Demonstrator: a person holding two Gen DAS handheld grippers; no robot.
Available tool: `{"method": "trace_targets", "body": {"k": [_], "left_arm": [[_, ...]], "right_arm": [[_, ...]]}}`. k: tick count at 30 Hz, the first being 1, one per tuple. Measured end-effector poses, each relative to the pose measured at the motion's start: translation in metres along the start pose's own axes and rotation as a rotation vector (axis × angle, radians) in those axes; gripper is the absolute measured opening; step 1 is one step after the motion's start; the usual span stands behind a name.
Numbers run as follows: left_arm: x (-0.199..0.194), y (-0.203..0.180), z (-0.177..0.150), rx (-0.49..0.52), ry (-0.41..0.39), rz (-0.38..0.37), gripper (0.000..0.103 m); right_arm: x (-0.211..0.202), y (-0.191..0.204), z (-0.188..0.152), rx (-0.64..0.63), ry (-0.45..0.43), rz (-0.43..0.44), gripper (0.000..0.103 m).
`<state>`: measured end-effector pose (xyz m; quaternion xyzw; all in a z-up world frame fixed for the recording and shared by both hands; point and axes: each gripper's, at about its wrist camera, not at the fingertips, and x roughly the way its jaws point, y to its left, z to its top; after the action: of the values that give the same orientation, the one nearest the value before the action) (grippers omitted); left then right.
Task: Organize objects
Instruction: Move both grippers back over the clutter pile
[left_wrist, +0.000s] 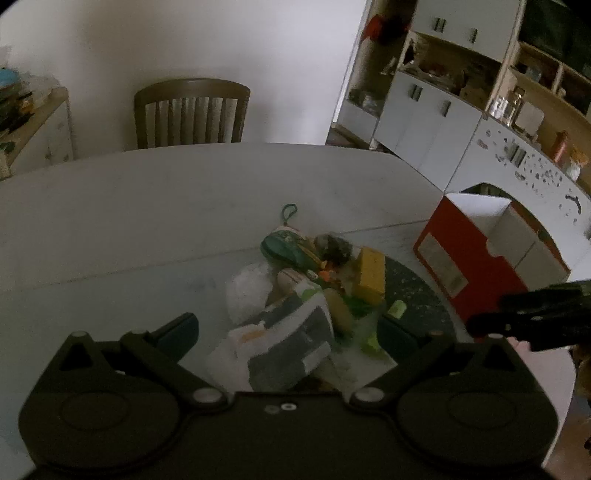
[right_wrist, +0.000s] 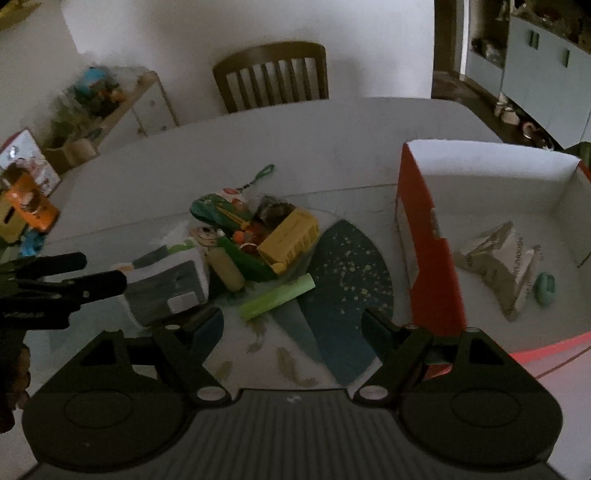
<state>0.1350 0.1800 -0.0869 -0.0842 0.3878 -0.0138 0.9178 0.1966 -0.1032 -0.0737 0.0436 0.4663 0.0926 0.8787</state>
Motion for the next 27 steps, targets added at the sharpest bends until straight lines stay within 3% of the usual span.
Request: {"method": "trace_targets", "body": {"k": [8,19,27], "left_arm": [[0.030,-0.001,-0.002,0.130,0.056,-0.012,0.102],[0.055,0.005,-0.004,0.163,0.116,-0.034,0.102],[0.062,0.007,-0.008,0.166,0.127,-0.041,0.100]], "right_arm": [[0.055,0.015,0.011,-0.009,0.079,-0.057,0.082],[0.108,0.027,0.024,-0.011,0.167,-0.106,0.082],[0.125,0.026,0.024,0.013,0.198,-0.143,0.082]]}}
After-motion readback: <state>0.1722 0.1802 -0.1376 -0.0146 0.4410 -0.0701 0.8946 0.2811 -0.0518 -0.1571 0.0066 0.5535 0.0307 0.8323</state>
